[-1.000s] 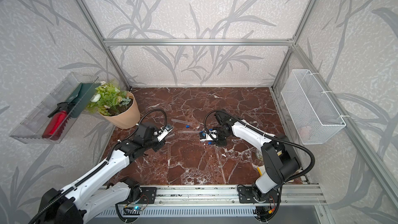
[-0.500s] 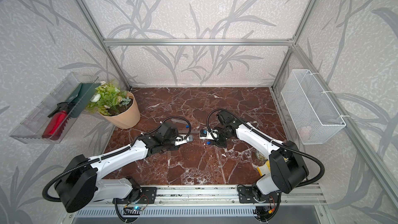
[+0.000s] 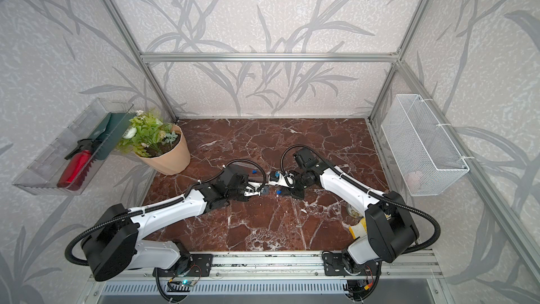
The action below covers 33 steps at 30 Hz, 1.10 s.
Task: Insert stoppers into test tubes
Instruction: Insert the stopper into the test tube.
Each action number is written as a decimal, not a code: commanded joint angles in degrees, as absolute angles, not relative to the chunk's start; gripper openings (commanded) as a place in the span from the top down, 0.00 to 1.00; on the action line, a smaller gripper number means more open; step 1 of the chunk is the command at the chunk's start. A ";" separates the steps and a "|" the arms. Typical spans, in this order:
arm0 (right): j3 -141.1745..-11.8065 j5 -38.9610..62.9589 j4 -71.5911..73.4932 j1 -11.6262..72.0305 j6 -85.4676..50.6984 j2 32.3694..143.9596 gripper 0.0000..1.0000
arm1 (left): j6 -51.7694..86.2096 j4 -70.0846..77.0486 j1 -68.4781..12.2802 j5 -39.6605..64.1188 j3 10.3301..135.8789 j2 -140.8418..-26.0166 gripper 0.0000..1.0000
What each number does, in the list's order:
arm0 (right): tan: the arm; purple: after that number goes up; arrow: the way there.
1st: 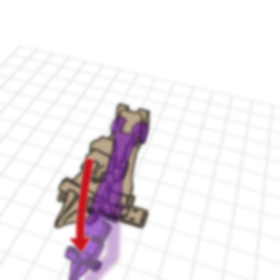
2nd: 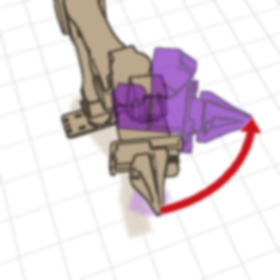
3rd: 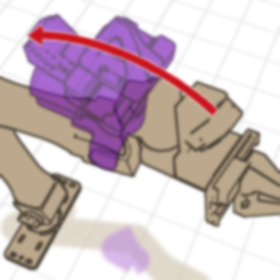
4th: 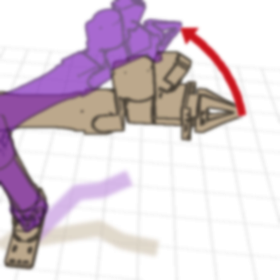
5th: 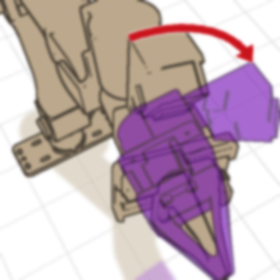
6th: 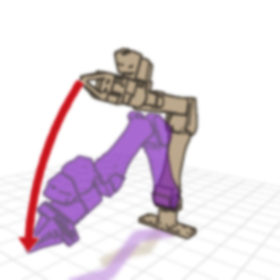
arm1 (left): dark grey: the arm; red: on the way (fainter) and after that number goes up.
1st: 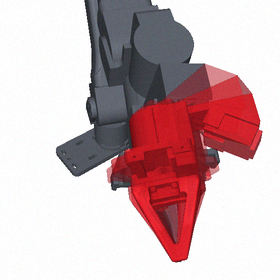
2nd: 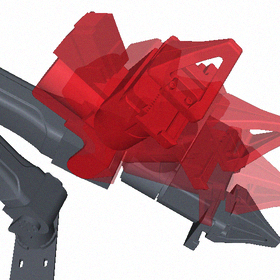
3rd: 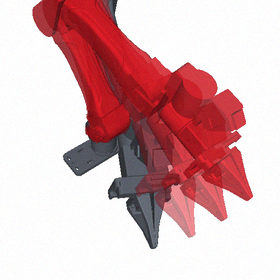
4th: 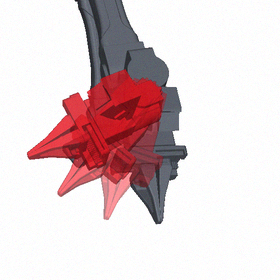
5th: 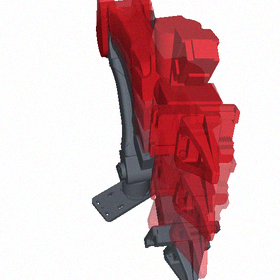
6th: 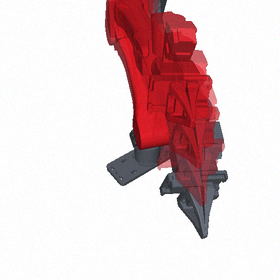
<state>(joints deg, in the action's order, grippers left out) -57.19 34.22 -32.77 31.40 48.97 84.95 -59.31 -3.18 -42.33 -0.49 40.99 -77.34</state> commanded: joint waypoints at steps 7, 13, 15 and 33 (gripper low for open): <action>-58.40 36.30 -31.47 31.69 47.07 84.64 0.84 | -62.84 -2.40 -42.98 1.72 41.74 -79.94 1.00; -59.22 36.47 -31.11 31.72 47.06 85.63 0.84 | -64.95 -1.33 -43.50 1.67 41.94 -80.68 1.00; -59.27 36.47 -31.11 31.70 47.00 85.86 0.84 | -65.01 -1.03 -43.59 1.69 42.05 -80.85 1.00; -60.34 35.78 -31.37 31.72 46.71 87.96 0.85 | -64.63 1.30 -44.69 2.68 41.86 -80.53 1.00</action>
